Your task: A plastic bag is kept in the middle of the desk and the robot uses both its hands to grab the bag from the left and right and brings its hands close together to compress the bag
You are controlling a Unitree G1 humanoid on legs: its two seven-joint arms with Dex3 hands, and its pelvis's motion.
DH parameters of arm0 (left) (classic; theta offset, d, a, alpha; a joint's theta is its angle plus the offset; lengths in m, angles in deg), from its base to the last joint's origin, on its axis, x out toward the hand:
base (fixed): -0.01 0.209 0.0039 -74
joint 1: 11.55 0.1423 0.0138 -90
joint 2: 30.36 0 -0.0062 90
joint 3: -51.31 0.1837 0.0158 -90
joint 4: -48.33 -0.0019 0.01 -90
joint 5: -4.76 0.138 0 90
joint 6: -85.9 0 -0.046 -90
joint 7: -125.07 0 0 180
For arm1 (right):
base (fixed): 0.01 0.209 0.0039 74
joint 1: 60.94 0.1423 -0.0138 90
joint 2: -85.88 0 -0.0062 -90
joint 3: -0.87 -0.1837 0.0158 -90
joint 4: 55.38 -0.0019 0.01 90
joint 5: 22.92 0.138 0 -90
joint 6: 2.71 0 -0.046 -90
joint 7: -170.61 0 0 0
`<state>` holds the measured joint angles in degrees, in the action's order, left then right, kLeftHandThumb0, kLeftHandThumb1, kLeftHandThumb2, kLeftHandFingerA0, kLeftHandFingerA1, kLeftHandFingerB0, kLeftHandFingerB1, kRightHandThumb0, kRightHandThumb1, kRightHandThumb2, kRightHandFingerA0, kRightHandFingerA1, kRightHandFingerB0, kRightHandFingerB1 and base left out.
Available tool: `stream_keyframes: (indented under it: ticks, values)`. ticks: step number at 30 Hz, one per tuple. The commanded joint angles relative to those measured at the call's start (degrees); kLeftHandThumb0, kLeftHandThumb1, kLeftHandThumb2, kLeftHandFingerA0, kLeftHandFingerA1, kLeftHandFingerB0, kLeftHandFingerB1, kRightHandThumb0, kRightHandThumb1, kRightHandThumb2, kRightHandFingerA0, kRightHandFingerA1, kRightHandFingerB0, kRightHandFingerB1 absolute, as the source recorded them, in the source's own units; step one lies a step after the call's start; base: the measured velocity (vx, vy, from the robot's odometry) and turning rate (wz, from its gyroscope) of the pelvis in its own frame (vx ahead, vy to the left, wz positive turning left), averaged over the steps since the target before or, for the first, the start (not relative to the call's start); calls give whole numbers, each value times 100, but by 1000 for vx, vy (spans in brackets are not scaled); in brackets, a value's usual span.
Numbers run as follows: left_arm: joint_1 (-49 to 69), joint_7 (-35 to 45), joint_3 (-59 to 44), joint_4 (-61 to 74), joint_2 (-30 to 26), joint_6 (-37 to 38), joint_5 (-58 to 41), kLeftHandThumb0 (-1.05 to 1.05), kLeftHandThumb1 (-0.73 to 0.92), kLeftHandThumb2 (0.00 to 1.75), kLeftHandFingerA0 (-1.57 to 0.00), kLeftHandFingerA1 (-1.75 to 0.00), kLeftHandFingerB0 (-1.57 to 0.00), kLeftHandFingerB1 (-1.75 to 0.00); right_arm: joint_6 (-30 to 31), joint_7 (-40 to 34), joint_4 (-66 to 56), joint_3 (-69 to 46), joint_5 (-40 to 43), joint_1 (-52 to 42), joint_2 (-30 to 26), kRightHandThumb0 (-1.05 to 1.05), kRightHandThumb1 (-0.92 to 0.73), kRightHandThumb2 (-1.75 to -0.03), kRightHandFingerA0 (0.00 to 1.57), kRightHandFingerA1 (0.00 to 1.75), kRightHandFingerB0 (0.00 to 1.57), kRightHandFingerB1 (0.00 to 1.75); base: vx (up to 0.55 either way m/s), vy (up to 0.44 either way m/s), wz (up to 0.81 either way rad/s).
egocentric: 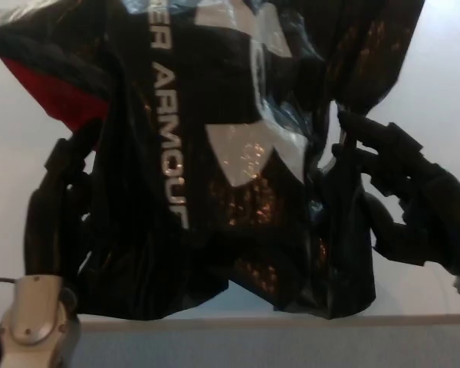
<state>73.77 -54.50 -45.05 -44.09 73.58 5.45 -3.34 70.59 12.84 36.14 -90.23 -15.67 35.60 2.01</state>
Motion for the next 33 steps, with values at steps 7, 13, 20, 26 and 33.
stream_keyframes:
  ticks: [7,13,20,26,33]
  values:
    - [2059,1123,-1346,3489,-1753,-1729,-2149,-75,75,107,-43,-63,-18,-46,1115,1263,-2051,-1632,2548,-2673,-1182,-88,-87,-74,16,38,12,27,0,0,0]
    - [2618,1022,-996,3983,-1555,-1591,-2022,-76,91,72,-43,-54,-15,-32,1434,1120,-2216,-1358,2728,-2545,-1008,-77,-69,-111,1,45,6,34,0,0,0]
    - [2334,629,-906,4225,-1499,-1893,-1754,-75,92,75,-34,-52,-13,-30,1863,525,-2463,-1221,3322,-1879,-559,-77,-68,-109,13,52,1,39,0,0,0]
    - [2258,480,-586,4508,-1277,-2047,-1767,-75,92,78,-33,-52,-10,-27,2183,262,-2738,-928,3127,-1578,-444,-83,-72,-108,13,52,5,38,0,0,0]
    - [2339,436,-753,4953,-915,-1048,-1141,-77,92,81,-24,-48,-10,-28,1762,-221,-2837,-1300,2634,-882,-245,-84,-87,-67,24,40,20,27,0,0,0]
